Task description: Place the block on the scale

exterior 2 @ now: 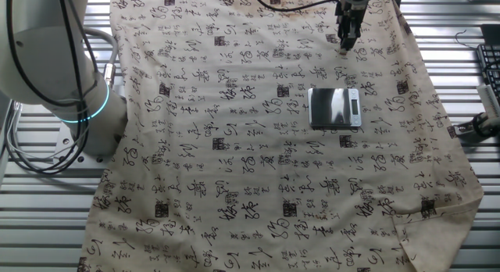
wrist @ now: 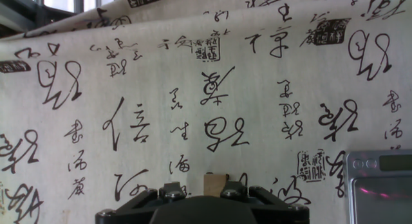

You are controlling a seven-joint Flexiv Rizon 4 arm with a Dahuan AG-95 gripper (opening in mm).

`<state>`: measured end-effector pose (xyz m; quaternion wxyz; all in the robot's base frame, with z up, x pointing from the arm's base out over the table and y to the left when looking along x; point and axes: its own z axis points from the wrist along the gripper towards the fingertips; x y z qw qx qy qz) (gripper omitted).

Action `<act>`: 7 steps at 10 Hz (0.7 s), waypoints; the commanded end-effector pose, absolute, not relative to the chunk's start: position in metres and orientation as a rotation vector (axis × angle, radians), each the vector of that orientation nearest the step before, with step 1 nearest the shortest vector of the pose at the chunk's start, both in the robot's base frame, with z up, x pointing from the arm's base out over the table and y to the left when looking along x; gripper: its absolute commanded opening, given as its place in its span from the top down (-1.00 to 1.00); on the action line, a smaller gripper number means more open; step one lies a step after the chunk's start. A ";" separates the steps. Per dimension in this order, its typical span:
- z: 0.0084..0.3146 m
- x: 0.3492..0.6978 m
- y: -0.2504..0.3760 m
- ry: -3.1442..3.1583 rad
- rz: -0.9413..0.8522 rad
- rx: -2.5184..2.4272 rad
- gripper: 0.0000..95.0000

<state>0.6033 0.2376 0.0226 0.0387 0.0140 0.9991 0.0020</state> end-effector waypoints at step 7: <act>0.020 0.604 0.238 3.061 0.013 0.039 0.60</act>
